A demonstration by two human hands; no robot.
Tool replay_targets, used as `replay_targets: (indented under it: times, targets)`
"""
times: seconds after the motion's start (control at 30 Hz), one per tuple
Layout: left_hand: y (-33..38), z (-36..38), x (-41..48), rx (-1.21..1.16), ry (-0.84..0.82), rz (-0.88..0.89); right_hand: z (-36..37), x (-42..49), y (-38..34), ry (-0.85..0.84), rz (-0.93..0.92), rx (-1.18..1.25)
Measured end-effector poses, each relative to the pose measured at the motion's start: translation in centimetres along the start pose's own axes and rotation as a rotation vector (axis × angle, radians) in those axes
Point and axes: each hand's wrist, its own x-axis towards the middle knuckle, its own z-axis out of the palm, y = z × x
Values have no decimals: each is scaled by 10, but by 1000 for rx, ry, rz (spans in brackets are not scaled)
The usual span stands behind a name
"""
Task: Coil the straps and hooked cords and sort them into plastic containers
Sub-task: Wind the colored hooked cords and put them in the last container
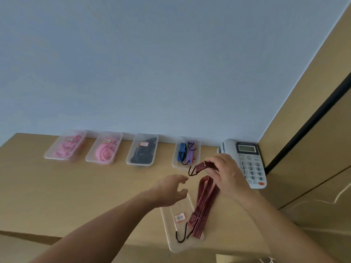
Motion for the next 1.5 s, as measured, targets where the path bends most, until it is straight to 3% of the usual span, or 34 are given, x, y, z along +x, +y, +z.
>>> replay_targets:
  times: [0.17,0.2,0.3,0.37,0.6,0.73,0.87,1.1,1.23,1.3,1.37,1.5]
  targets:
    - [31,-42,4,-448,443,-83,-22,21,-16,29,157,240]
    - [39,-56,3,-523,429,-54,-28,27,-19,61,195,300]
    - [63,-87,-7,-645,121,119,-46,45,-31,151,265,446]
    - [75,-94,-13,-674,0,201,-57,56,-41,202,265,523]
    - [93,-125,-19,-1055,-29,290,-75,73,-63,282,254,662]
    - [98,-130,-16,-1002,54,298,-79,74,-69,300,277,708]
    - [107,-134,-6,-1045,213,283,-83,68,-72,238,308,946]
    - [110,-139,7,-805,344,255,-83,67,-69,244,378,888]
    - [108,-135,11,-826,393,240,-82,66,-72,241,395,921]
    - [108,-132,9,-851,369,226,-82,67,-76,260,426,964]
    - [106,-131,6,-932,233,246,-81,67,-79,283,457,1026]
    - [106,-129,1,-1049,67,386,-74,66,-85,311,480,1019]
